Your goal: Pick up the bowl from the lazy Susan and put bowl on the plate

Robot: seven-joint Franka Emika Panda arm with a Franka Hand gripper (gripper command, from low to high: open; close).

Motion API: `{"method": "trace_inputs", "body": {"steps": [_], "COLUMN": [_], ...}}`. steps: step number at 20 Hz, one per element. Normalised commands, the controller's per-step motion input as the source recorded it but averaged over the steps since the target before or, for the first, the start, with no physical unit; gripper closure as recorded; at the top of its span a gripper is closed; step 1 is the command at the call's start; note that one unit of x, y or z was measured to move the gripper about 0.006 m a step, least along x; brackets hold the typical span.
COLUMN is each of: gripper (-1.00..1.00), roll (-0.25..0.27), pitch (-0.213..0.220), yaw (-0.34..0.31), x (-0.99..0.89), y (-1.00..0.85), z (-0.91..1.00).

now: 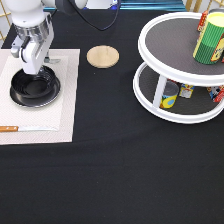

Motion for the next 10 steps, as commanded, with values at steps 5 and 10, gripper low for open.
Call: {"method": "trace_inputs", "body": {"steps": [5, 10], "gripper": [-1.0, -1.0], "roll": [0.0, 0.022], "pitch": [0.132, 0.13], "yaw": [0.164, 0.108], "x": [0.19, 0.1], "y": [0.11, 0.0], "z": [1.0, 0.83]}}
